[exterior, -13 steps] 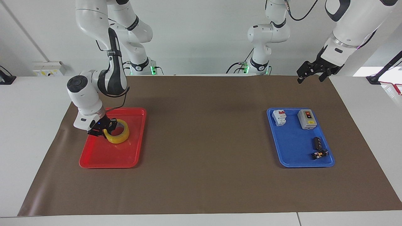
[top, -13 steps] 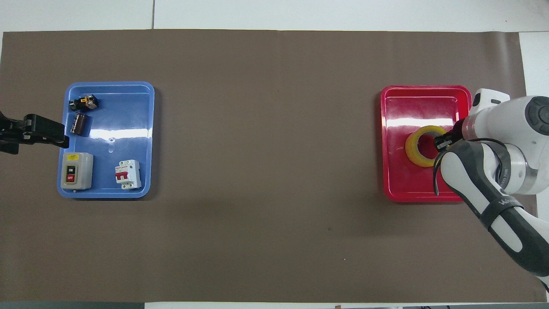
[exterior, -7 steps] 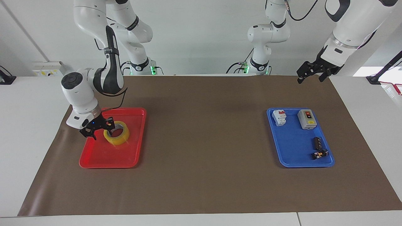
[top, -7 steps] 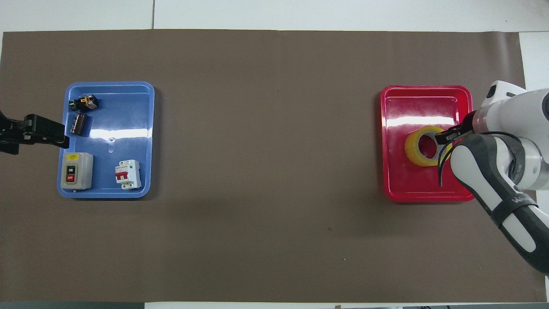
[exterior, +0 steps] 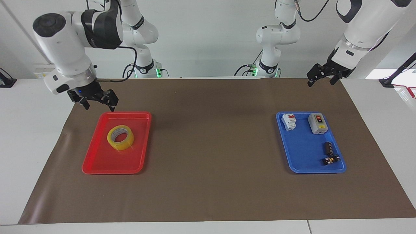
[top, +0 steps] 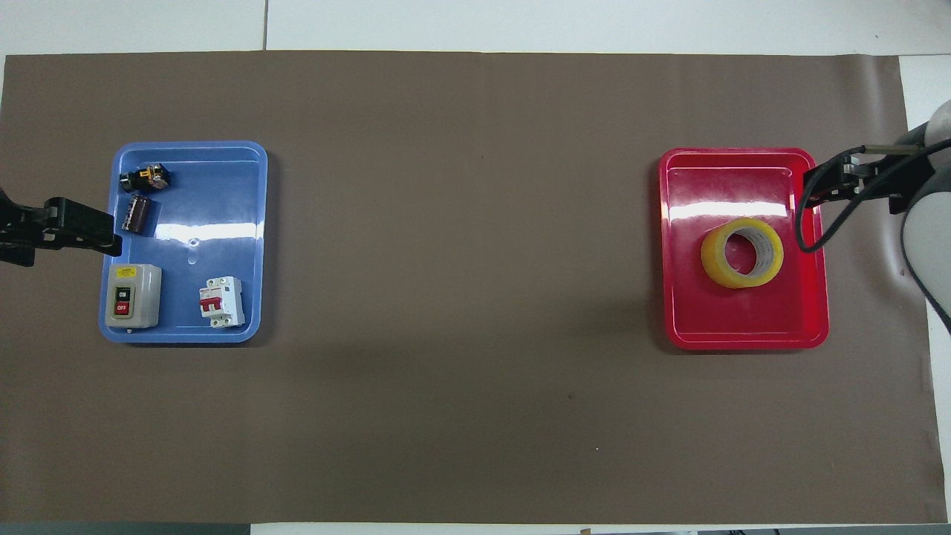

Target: Place and move tape with both arms

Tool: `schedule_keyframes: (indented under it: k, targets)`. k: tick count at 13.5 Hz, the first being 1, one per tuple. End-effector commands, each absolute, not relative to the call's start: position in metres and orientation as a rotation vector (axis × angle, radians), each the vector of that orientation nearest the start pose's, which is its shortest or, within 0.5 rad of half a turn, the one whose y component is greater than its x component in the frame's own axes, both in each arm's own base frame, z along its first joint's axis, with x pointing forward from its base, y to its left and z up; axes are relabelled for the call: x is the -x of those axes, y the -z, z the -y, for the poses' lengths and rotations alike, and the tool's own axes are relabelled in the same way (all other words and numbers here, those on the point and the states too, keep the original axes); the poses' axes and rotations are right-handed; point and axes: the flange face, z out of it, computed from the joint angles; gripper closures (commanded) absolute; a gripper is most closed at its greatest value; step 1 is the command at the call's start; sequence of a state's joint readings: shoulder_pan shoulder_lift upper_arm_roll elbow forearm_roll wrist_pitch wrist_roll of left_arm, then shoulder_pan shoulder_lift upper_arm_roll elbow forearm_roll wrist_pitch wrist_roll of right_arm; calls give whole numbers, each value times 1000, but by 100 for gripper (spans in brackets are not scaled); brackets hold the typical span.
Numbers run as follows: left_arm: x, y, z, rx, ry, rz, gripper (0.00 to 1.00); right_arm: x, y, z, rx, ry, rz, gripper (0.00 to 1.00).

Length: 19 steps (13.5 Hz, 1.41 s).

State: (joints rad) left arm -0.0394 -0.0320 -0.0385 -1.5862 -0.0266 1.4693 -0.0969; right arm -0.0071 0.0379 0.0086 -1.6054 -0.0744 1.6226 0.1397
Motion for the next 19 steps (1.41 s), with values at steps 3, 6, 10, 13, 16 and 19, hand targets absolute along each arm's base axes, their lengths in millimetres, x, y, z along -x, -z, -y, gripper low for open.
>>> schedule_keyframes:
  k: [3, 6, 10, 13, 16, 19]
  targets:
    - [-532, -626, 51, 3148, -69, -29, 0, -540, -650, 14, 3147, -49, -298, 0]
    - [-533, -626, 50, 3148, -61, -131, 0, -524, -631, 8, 3151, -105, -241, 0]
    - [-535, -627, 47, 3150, -42, -109, 0, -526, -633, 5, 3164, -80, -211, 0]
    - [-534, -626, 44, 3149, -59, -119, 0, -531, -636, 7, 3189, -67, -75, 0]
    - [-533, -625, 44, 3148, -71, -114, 0, -530, -640, 7, 3186, -77, -71, 0]
    - [-533, -626, 44, 3148, -68, -114, 0, -530, -640, 8, 3181, -87, -63, 0]
